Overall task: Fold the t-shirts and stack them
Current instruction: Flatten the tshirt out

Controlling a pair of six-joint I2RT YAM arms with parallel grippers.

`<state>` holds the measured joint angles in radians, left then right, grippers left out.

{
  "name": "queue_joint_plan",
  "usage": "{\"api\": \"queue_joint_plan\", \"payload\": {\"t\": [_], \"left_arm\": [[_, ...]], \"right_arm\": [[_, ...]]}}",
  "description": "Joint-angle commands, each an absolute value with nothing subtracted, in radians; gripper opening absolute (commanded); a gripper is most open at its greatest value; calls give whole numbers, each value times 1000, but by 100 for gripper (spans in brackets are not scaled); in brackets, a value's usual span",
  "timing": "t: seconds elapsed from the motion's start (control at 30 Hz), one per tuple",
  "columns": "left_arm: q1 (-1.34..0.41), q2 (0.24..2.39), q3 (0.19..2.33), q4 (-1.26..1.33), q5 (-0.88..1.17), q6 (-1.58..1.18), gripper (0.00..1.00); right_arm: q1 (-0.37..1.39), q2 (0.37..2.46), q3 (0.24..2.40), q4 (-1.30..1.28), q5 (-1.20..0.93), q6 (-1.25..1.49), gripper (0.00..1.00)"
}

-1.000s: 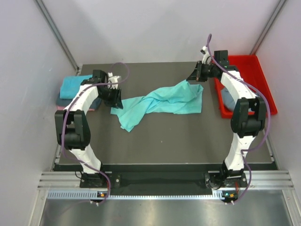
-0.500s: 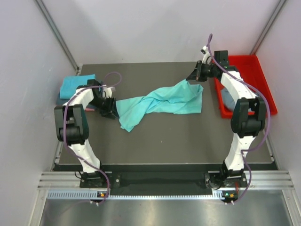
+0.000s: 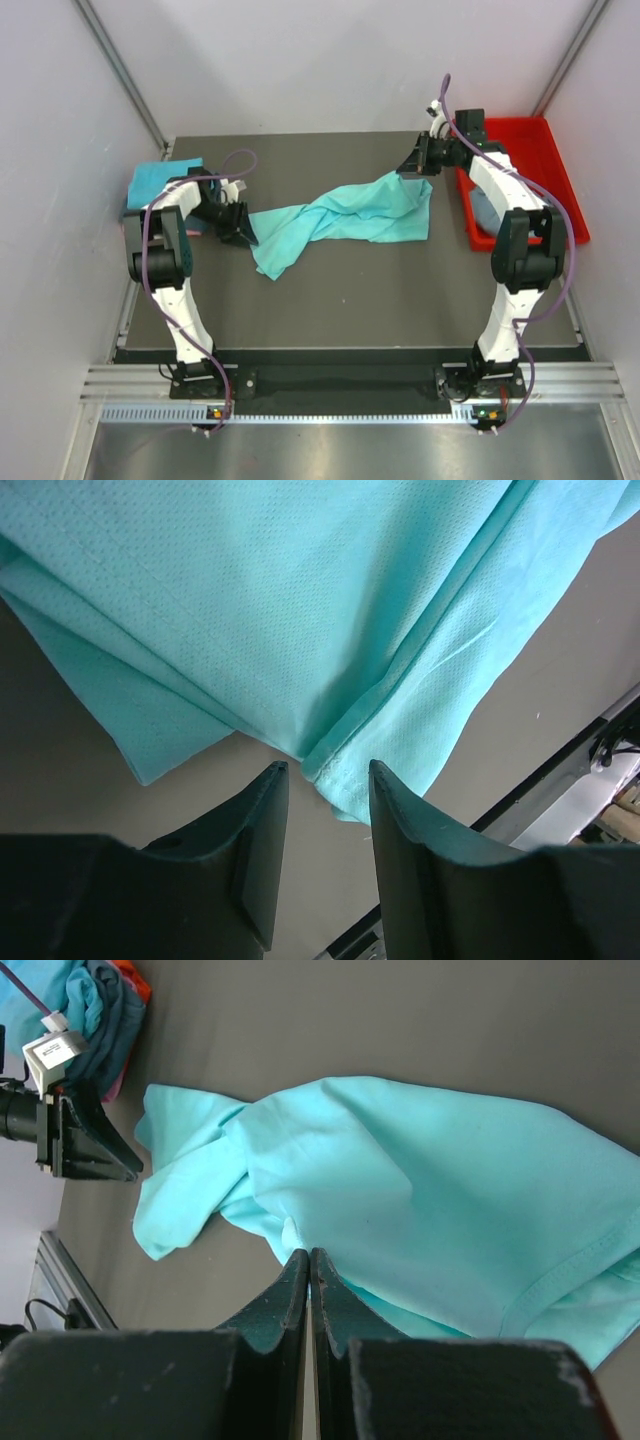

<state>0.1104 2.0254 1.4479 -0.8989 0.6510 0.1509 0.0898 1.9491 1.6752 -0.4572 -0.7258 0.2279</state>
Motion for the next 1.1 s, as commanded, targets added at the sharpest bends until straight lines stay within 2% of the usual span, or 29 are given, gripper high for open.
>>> {"api": "queue_joint_plan", "payload": {"t": [0.0,0.37,0.47,0.9,1.07], "left_arm": [[117,2037,1483,-910,699,155,43],[117,2036,1445,-911,712,163,41],[117,2042,1451,-914,715,169,38],[114,2059,1434,-942,718,189,38],[104,2054,1428,-953,721,198,33]], "right_arm": [[92,1887,1675,-440,-721,209,0],[87,1908,1686,-431,-713,209,0],[86,1922,1698,-431,-712,207,0],[83,1959,1740,-428,-715,215,0],[80,1967,1744,-423,-713,213,0]]}}
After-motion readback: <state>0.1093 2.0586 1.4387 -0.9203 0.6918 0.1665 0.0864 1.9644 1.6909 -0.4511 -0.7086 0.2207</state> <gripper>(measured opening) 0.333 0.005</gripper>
